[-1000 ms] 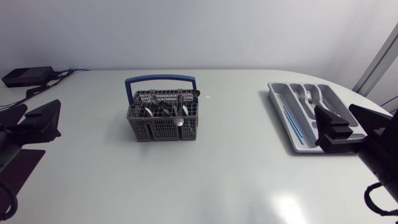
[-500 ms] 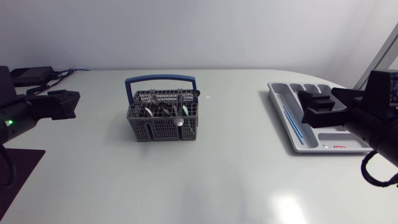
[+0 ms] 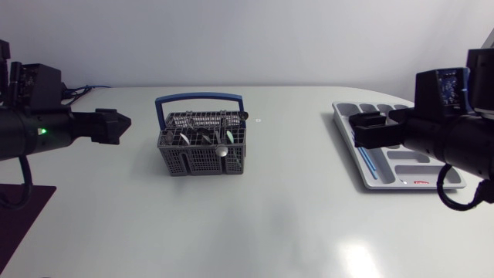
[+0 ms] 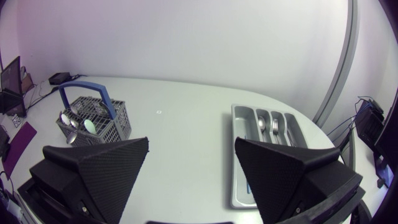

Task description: Unload the cutlery basket into the drawer organizer.

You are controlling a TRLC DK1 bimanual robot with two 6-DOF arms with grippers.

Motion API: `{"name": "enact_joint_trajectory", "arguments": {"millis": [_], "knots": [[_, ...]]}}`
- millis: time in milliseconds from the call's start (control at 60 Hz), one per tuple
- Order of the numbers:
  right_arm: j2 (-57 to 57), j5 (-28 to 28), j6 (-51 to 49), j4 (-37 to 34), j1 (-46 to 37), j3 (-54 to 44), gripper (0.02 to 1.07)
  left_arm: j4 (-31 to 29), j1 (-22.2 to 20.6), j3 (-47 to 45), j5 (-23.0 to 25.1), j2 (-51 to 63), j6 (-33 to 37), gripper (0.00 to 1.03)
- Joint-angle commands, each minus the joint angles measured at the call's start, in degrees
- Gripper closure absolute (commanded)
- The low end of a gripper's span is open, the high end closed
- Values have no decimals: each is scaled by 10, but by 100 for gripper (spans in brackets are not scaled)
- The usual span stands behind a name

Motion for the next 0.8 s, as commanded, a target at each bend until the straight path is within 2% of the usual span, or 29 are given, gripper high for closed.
{"name": "enact_joint_trajectory", "arguments": {"millis": [0,217,500,783], "knots": [[35,3,12,-28,11,35,7,-18,-6,39,5,38,25,10],[109,-8,-9,-89,21,91,7,-19,-33,67,21,66,63,6],[175,-116,-47,-132,8,132,7,-31,-84,93,21,125,91,8],[223,-138,-78,-152,22,164,7,-45,-112,124,26,181,98,8]]}}
